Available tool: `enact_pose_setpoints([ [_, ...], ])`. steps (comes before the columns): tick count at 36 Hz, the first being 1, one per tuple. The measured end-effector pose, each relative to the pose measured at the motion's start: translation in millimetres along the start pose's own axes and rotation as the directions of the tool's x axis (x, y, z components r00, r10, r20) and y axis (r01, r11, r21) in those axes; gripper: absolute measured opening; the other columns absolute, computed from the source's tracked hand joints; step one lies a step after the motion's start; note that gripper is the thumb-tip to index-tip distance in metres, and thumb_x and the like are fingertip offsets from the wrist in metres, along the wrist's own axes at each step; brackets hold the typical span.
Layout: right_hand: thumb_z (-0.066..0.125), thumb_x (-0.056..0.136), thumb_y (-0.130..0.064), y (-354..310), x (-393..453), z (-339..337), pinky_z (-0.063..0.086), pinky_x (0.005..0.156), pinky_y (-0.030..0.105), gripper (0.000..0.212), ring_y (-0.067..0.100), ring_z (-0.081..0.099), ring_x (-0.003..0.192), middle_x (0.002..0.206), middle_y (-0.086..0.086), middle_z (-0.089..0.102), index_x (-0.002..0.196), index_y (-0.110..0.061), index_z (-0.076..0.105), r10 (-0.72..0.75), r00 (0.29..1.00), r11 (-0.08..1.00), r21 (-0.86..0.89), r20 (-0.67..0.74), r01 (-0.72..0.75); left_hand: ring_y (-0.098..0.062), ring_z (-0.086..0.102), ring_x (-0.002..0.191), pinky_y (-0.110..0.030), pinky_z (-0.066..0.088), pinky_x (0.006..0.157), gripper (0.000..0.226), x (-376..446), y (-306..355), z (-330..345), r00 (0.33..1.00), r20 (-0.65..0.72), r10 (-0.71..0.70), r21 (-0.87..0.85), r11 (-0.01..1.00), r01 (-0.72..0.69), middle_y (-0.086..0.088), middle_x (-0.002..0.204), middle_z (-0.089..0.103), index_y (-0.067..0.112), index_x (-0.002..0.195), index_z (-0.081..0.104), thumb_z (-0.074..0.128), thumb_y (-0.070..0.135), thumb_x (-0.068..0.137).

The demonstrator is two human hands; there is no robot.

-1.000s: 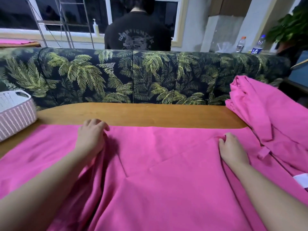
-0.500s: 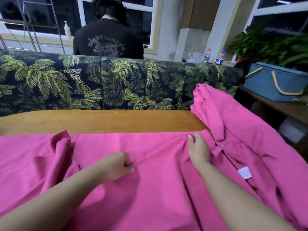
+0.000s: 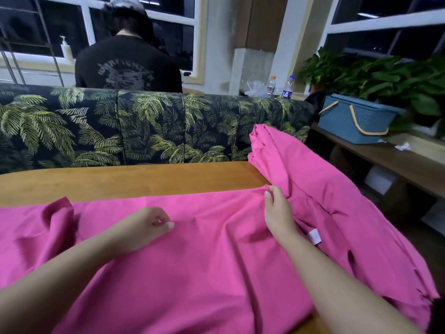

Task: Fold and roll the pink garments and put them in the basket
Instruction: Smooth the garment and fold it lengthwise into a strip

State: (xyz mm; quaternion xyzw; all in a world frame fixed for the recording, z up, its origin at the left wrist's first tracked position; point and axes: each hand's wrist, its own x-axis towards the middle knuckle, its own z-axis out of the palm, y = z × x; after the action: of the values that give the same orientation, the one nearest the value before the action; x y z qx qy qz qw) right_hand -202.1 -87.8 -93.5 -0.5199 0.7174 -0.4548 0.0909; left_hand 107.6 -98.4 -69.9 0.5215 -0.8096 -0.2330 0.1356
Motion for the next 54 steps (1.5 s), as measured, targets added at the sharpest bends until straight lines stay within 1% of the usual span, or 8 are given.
enact_pose_setpoints([
  [3, 0.042, 0.101, -0.014, -3, 4, -13, 0.035, 0.077, 0.030, 0.024, 0.031, 0.057, 0.108, 0.115, 0.014, 0.064, 0.117, -0.005, 0.056, 0.009, 1.000, 1.000, -0.019, -0.024, -0.009, 0.000, 0.056, 0.068, -0.011, 0.040, 0.061, 0.016, 1, 11, -9, 0.999, -0.032, 0.013, -0.005, 1.000, -0.014, 0.010, 0.076, 0.062, 0.029, 0.076, 0.060, 0.060, 0.032, 0.093],
  [6, 0.045, 0.100, -0.016, -1, 16, -25, 0.036, 0.075, 0.034, 0.022, 0.033, 0.059, 0.102, 0.108, 0.017, 0.067, 0.110, -0.003, 0.060, 0.026, 0.999, 0.995, -0.093, -0.048, -0.031, -0.015, 0.063, 0.079, -0.025, 0.046, 0.072, 0.017, 9, 20, -17, 0.995, -0.095, -0.018, -0.019, 1.000, 0.016, 0.001, 0.082, 0.068, 0.020, 0.082, 0.067, 0.060, 0.031, 0.093],
  [16, 0.048, 0.099, -0.023, -6, 98, -34, 0.043, 0.085, 0.036, 0.029, 0.033, 0.059, 0.105, 0.111, 0.016, 0.066, 0.116, -0.003, 0.061, 0.008, 1.000, 0.943, -0.333, 0.001, -0.007, -0.021, 0.063, 0.088, -0.032, 0.051, 0.080, 0.020, 90, 33, -49, 0.968, -0.248, -0.049, 0.004, 0.999, 0.052, 0.001, 0.087, 0.068, 0.032, 0.072, 0.062, 0.063, 0.043, 0.088],
  [22, 0.044, 0.101, -0.028, 31, 110, 17, 0.044, 0.083, 0.036, 0.026, 0.032, 0.059, 0.107, 0.113, 0.012, 0.065, 0.113, -0.011, 0.059, 0.068, 0.989, 0.818, -0.576, 0.128, 0.018, -0.020, 0.061, 0.086, -0.028, 0.047, 0.069, 0.019, 135, -11, -2, 0.977, -0.183, -0.112, 0.160, 0.977, 0.142, 0.006, 0.086, 0.062, 0.034, 0.084, 0.056, 0.051, 0.049, 0.094],
  [29, 0.049, 0.098, -0.022, 60, 101, 44, 0.044, 0.079, 0.039, 0.021, 0.033, 0.062, 0.096, 0.101, 0.013, 0.069, 0.104, -0.007, 0.064, 0.023, 0.997, 0.858, -0.512, 0.076, 0.019, -0.019, 0.063, 0.095, -0.028, 0.037, 0.066, 0.021, 139, -43, 34, 0.976, -0.191, -0.106, 0.215, 0.966, 0.147, 0.011, 0.082, 0.054, 0.037, 0.083, 0.044, 0.044, 0.054, 0.095],
  [38, 0.044, 0.099, -0.023, 55, 105, 41, 0.043, 0.072, 0.035, 0.024, 0.032, 0.061, 0.094, 0.097, 0.012, 0.066, 0.095, -0.006, 0.060, 0.048, 0.998, 0.864, -0.504, 0.046, -0.018, -0.019, 0.061, 0.084, -0.032, 0.049, 0.075, 0.019, 142, -48, 28, 0.988, -0.122, -0.096, 0.118, 0.987, 0.111, 0.012, 0.082, 0.063, 0.037, 0.077, 0.049, 0.049, 0.043, 0.095],
  [45, 0.042, 0.099, -0.024, 58, 103, 32, 0.046, 0.075, 0.035, 0.025, 0.032, 0.061, 0.099, 0.107, 0.013, 0.066, 0.104, -0.007, 0.060, 0.150, 0.981, 0.770, -0.637, 0.122, -0.038, -0.018, 0.063, 0.086, -0.031, 0.049, 0.078, 0.016, 136, -47, 27, 0.995, -0.043, -0.095, 0.133, 0.986, 0.100, 0.009, 0.086, 0.067, 0.031, 0.082, 0.057, 0.050, 0.036, 0.096],
  [54, 0.041, 0.098, -0.013, 48, 105, 29, 0.036, 0.070, 0.035, 0.013, 0.035, 0.058, 0.097, 0.105, 0.021, 0.061, 0.100, -0.003, 0.049, 0.125, 0.992, 0.909, -0.404, 0.024, -0.105, -0.030, 0.062, 0.078, -0.037, 0.047, 0.070, 0.025, 137, -32, 16, 0.968, -0.137, -0.208, -0.283, 0.945, 0.163, -0.017, 0.083, 0.068, 0.008, 0.082, 0.064, 0.054, 0.025, 0.097],
])
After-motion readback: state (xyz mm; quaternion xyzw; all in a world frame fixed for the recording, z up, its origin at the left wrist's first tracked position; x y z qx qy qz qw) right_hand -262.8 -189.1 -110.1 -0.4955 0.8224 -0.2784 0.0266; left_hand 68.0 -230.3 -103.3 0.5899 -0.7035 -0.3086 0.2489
